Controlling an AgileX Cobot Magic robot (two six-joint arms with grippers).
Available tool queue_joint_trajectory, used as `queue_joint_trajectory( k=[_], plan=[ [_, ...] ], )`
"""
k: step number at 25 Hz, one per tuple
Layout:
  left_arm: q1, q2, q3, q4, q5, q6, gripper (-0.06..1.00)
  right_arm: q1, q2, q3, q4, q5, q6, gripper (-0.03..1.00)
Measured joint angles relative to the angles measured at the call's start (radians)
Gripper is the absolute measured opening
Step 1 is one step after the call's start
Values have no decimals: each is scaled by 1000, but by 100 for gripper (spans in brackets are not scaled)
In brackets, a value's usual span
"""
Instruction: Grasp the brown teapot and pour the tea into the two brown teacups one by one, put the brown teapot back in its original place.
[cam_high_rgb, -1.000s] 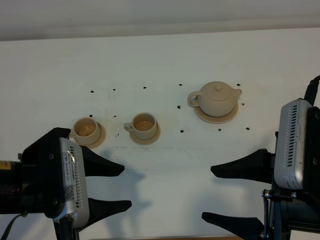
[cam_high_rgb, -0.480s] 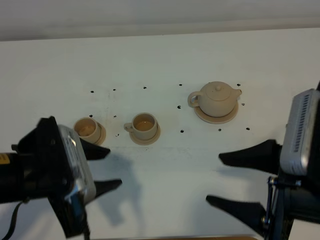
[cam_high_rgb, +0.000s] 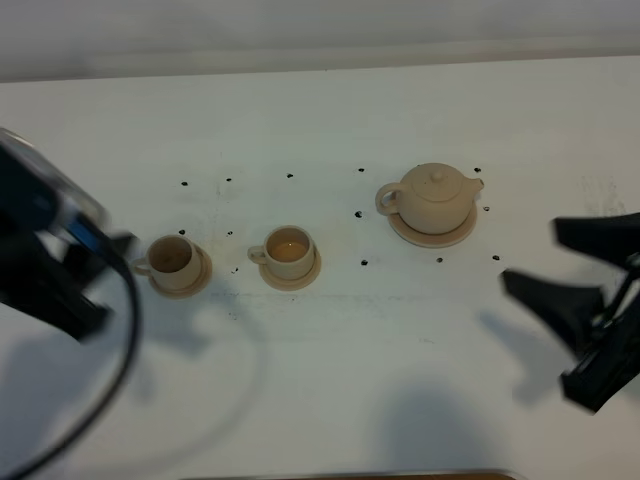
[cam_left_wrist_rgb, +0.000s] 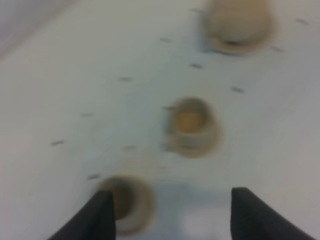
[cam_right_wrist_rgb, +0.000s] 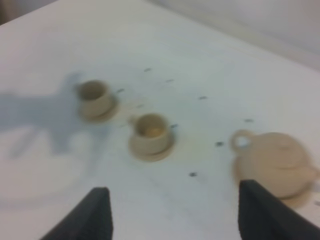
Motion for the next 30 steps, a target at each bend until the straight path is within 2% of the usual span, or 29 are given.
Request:
queue_joint_trajectory(
  k=[3, 6, 8, 14, 19, 21, 30],
  plan=[
    [127, -73, -23, 39, 6, -64, 49, -75, -55, 0, -62, 3, 81, 55],
    [256, -160, -27, 45, 41, -130, 49, -130, -88, -1, -114, 10, 148, 55],
    [302, -220, -27, 46, 91, -167, 49, -140, -91, -1, -141, 19, 176, 55],
    [316, -373, -27, 66, 261, -249, 49, -144, -91, -1, -162, 24, 200, 54],
    [316, -495, -27, 241, 390, -441, 49, -144, -91, -1, -165, 24, 211, 54],
    [316, -545, -19, 286, 430, -487, 49, -144, -91, -1, -165, 24, 213, 54],
    [316, -843, 140, 255, 529, -560, 49, -144, -91, -1, -163, 28, 218, 53]
  ],
)
